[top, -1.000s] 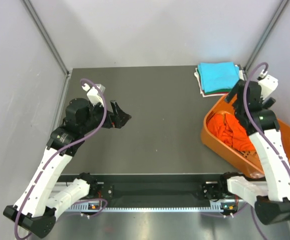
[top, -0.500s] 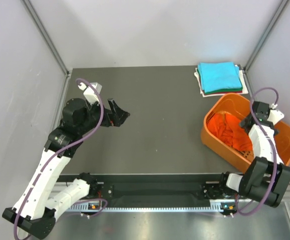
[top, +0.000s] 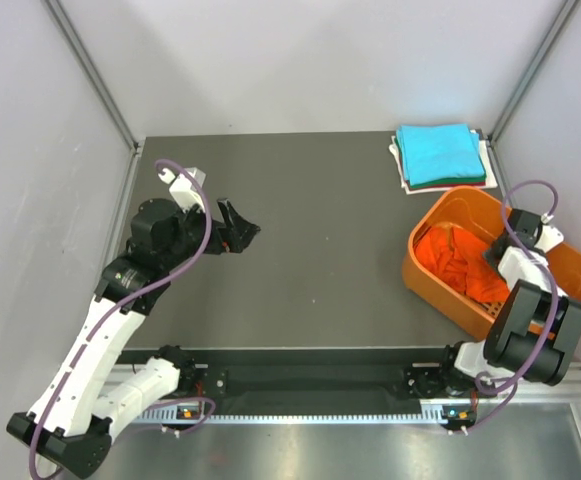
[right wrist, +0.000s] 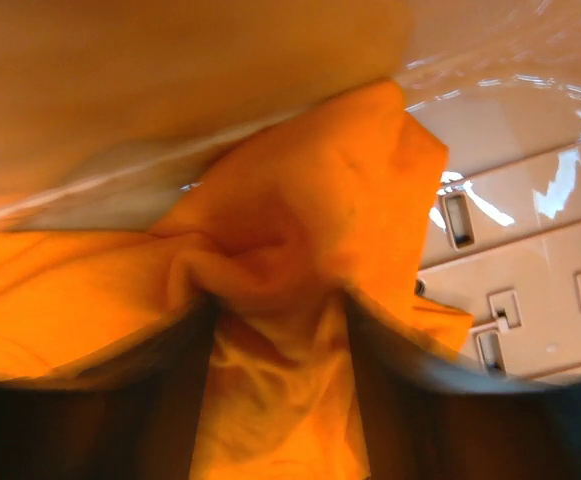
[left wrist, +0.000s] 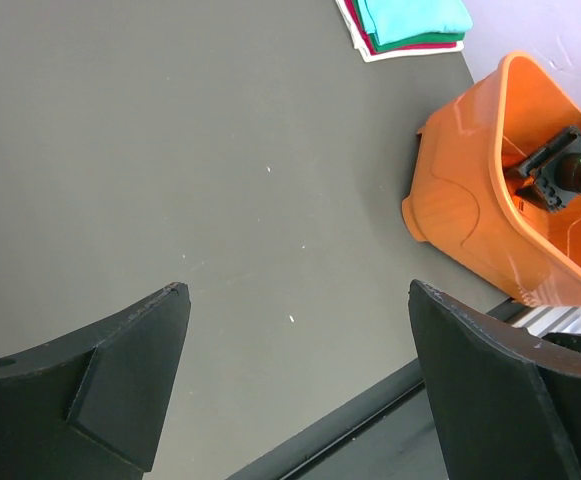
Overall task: Fold and stack the t-shirts
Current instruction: Grab the tshirt from the pile, then move the tshirt to the center of the board
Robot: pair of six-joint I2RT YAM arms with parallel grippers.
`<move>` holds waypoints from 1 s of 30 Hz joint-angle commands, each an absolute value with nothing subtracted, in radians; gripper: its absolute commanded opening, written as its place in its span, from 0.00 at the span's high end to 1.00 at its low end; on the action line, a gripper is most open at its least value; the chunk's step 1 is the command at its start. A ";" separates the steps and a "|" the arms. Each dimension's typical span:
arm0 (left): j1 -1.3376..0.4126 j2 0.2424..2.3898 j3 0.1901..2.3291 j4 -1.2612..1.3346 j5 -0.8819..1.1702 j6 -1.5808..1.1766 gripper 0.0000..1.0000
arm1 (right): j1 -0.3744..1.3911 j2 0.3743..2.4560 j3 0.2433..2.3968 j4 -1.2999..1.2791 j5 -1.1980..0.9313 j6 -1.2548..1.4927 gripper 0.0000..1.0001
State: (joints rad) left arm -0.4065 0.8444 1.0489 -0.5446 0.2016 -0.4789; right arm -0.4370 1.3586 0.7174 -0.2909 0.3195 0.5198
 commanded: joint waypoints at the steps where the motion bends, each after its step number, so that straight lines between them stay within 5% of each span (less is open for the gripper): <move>1: -0.408 0.842 1.063 -0.488 0.195 -0.472 0.05 | -0.448 1.362 0.772 -0.236 0.308 0.531 0.61; 5: -0.408 0.841 1.063 -0.485 0.179 -0.465 0.05 | -0.446 1.283 0.824 -0.311 0.292 0.494 1.00; 10: -0.408 0.877 1.017 -0.466 0.163 -0.477 0.09 | -0.443 1.169 1.085 -0.506 0.109 0.401 1.00; 17: -0.405 0.876 0.930 -0.417 0.112 -0.548 0.09 | -0.420 1.086 1.564 -0.628 -0.403 0.402 1.00; 22: -0.371 0.949 1.035 -0.520 0.052 -0.597 0.09 | -0.339 1.124 1.683 -0.065 -0.851 0.825 1.00; 25: -0.296 0.989 1.110 -0.598 0.072 -0.633 0.09 | -0.139 1.202 1.768 0.002 -0.855 0.839 1.00; 30: -0.167 0.943 1.121 -0.626 0.091 -0.632 0.09 | 0.234 1.411 2.022 -0.297 -0.672 0.611 1.00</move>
State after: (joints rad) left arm -0.2165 0.9833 1.0855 -0.5808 0.0902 -0.6132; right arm 0.1131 1.2736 1.9011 -0.1944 -0.7181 0.6941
